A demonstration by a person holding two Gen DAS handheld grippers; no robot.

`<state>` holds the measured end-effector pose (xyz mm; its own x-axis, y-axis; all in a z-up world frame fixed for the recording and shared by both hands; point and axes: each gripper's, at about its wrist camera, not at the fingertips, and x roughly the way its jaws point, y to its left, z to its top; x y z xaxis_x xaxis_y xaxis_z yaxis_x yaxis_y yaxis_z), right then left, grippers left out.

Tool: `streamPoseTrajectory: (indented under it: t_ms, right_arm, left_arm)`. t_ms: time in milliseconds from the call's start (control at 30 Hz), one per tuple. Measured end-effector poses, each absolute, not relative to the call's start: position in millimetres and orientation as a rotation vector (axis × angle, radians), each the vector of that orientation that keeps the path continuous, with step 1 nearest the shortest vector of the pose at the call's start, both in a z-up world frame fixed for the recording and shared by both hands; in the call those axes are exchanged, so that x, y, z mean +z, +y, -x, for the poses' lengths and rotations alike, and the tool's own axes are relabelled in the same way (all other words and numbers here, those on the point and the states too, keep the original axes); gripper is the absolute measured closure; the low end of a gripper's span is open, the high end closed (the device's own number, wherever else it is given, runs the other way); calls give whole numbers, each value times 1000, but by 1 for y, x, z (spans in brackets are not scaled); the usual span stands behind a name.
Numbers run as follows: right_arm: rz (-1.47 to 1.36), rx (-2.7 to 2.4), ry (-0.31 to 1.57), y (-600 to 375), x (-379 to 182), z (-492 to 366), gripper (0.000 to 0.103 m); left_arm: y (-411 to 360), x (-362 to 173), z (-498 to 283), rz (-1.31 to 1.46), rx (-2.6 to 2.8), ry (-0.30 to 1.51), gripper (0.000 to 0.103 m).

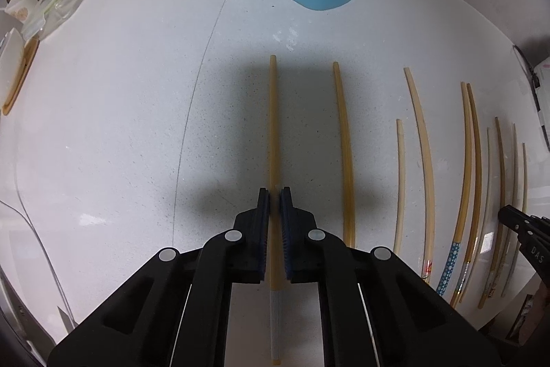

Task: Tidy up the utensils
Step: 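Lower the right gripper onto a plain wooden chopstick and close on it, then lift the chopstick upright with the right gripper to the blue caddy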

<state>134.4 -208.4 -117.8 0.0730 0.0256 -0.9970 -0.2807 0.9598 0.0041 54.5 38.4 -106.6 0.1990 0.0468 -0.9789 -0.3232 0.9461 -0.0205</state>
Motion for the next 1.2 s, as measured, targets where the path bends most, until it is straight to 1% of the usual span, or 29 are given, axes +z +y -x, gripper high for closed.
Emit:
streamPoseTrajectory:
  t_ms: [267, 567, 733, 1200]
  right_arm:
    - [170, 259, 1420, -217, -97, -127, 97]
    - [139, 294, 1273, -217, -64, -111, 97]
    - [125, 301, 1174, -225, -36, -103, 97]
    - [80, 305, 1010, -235, 5, -118, 97]
  left_arm:
    - [34, -88, -36, 235, 246, 1256, 97]
    - [29, -47, -20, 245, 242, 1142, 97]
    - [37, -32, -21, 255, 239, 1073, 97]
    - [42, 29, -28, 225, 224, 904, 97]
